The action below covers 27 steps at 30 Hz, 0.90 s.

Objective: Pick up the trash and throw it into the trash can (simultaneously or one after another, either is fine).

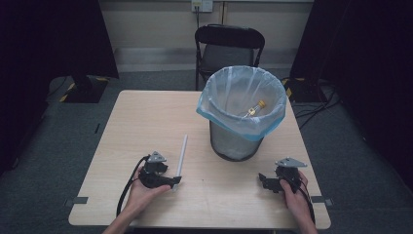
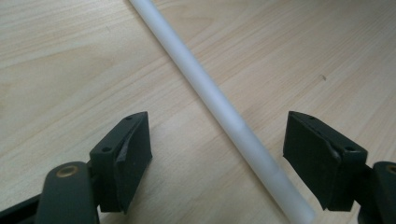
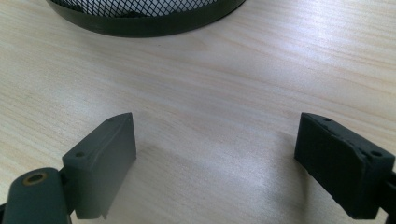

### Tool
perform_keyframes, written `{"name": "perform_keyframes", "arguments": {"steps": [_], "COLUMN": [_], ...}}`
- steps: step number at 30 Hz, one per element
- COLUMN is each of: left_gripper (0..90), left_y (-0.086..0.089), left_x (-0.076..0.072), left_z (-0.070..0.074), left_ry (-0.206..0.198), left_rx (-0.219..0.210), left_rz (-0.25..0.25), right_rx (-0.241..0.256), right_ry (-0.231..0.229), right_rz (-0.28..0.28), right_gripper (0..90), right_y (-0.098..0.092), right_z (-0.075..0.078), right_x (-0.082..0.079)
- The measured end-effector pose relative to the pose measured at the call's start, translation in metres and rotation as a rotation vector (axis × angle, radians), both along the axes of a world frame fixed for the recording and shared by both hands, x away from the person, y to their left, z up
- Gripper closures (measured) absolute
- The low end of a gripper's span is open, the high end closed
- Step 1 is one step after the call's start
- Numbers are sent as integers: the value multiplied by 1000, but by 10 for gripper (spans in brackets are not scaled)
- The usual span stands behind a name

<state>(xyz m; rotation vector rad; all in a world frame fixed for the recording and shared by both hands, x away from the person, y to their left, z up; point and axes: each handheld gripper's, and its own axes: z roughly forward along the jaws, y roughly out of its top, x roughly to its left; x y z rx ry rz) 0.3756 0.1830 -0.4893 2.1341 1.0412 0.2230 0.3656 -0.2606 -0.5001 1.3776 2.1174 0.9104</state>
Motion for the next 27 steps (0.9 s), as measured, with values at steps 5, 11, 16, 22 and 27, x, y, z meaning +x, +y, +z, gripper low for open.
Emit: {"name": "perform_keyframes", "arguments": {"steps": [5,11,16,22,27], "left_gripper": [300,422,536,710,765], "left_y": [-7,-2,4,13,21], "left_x": [-5,-3,1,9,15], "left_z": [0,1,2,5,4], "left_ry": [-71,-85,-86,-57,-53], "left_rx": [108,132,133,133,123], "left_rz": [-8,-10,-15,44,83], "right_rx": [-1,0,0,0,0], "right_ry": [0,0,0,0,0], "right_rz": [1,0,0,0,0], "right_gripper": [118,118,118,118,118], "right_y": [0,0,0,0,0], "right_z": [0,0,0,0,0], "right_x": [0,0,0,0,0]}}
